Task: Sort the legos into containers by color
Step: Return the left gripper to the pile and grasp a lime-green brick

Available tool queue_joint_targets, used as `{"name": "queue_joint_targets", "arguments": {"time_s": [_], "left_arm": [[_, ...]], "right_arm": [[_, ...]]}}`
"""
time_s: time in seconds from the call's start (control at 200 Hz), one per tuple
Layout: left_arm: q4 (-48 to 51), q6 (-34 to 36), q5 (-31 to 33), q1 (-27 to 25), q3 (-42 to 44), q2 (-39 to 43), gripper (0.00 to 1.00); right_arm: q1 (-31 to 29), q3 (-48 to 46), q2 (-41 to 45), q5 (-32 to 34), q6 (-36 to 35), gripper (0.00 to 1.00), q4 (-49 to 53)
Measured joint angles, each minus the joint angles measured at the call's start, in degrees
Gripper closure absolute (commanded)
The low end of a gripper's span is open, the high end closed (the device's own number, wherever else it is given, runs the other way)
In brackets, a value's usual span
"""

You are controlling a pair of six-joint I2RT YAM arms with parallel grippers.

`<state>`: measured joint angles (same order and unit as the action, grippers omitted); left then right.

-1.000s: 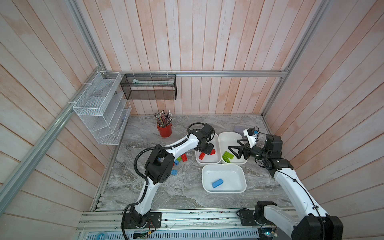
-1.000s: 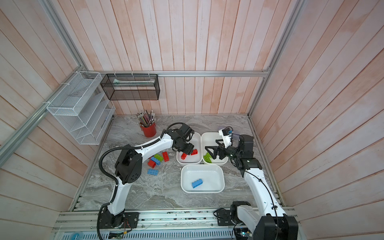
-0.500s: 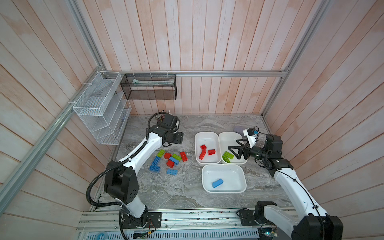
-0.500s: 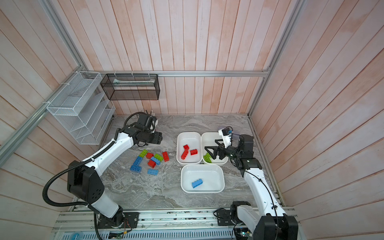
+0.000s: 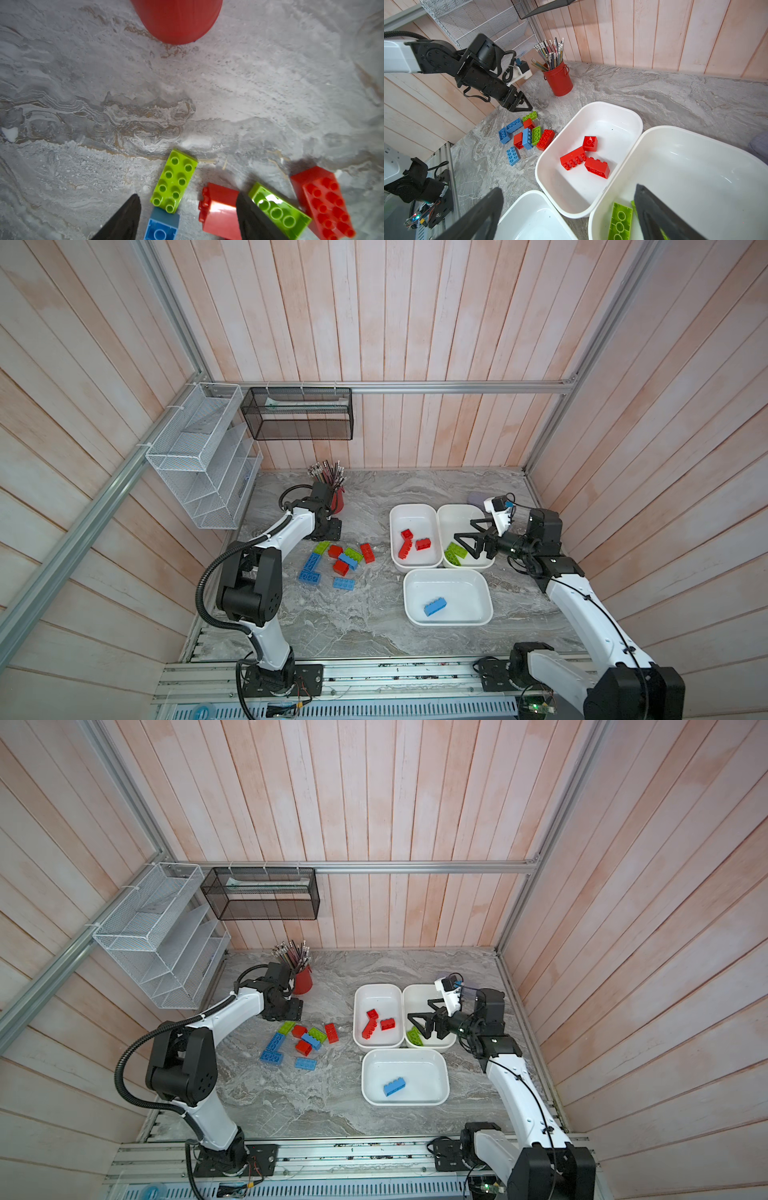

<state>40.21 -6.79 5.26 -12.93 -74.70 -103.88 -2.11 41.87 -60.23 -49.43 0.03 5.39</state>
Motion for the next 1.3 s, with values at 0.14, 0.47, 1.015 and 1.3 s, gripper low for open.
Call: {"name": "queue_joint_targets", "arguments": {"time_s": [0.14, 0.47, 1.015, 1.3], "left_arm": [[-0.2, 0.98, -0.24, 0.9, -0.11, -3.5, 0.28], [0.79, 4.55, -0.79, 3.45, -0.11, -6.64, 0.34], [3.5, 7.13, -6.21, 5.53, -1.29, -8.22, 0.63], [4.17, 6.78, -6.97, 5.6, -1.49, -7.78, 0.71]], "right_arm": [[-0.02, -0.85, -0.02, 0.0, 0.02, 0.02, -0.68], [-0.02, -1.27, -1.49, -0.24, 0.0, 0.02, -1.16], [-0.07, -1.53, -1.55, -1.07, 0.02, 0.02, -2.4], [-0.07, -1.55, -1.6, -1.68, 0.22, 0.02, -2.47]]}}
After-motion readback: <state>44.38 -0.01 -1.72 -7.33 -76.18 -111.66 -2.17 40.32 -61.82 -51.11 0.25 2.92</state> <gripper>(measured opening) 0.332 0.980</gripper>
